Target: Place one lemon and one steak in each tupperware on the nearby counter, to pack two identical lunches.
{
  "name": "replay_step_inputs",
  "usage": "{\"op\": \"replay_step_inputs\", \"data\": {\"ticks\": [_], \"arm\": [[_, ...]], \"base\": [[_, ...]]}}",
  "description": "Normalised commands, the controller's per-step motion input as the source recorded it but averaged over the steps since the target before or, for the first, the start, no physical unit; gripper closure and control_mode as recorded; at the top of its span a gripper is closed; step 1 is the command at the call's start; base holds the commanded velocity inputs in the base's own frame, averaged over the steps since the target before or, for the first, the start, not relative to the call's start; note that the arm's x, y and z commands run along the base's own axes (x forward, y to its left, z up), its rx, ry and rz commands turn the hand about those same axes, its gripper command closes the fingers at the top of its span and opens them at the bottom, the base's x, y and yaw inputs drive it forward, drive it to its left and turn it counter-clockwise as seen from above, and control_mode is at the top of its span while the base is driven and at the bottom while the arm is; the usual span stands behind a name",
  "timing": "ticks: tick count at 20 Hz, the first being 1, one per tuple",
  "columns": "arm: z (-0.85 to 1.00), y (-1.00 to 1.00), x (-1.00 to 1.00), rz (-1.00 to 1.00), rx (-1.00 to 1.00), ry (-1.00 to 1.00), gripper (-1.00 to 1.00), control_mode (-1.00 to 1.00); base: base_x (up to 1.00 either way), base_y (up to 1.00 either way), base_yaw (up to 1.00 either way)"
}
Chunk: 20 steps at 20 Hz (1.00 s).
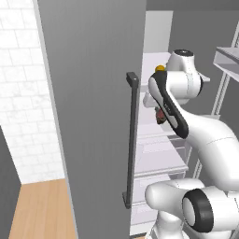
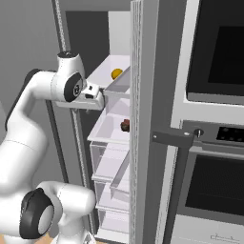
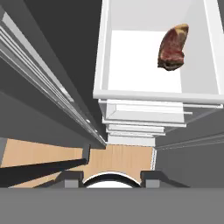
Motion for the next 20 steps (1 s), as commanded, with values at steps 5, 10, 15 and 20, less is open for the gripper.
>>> {"op": "replay_step_inputs", "data": {"ticks": [5, 10, 15, 20], "arm": [[-0.02, 0.0, 0.0, 0.0, 0.0, -0.04, -1.0, -1.0], [-0.31, -0.45, -0.07, -0.08, -0.08, -0.1, -1.0, -1.0], [-0.41, -0.84, 0.25, -0.15, -0.05, 0.0, -1.0, -1.0], [-0.28, -0.06, 0.98, -0.08, 0.0, 0.01, -1.0, -1.0]], "base": [[0.0, 0.0, 0.0], [0.0, 0.0, 0.0], [0.0, 0.0, 0.0], [0.0, 0.0, 0.0]]}}
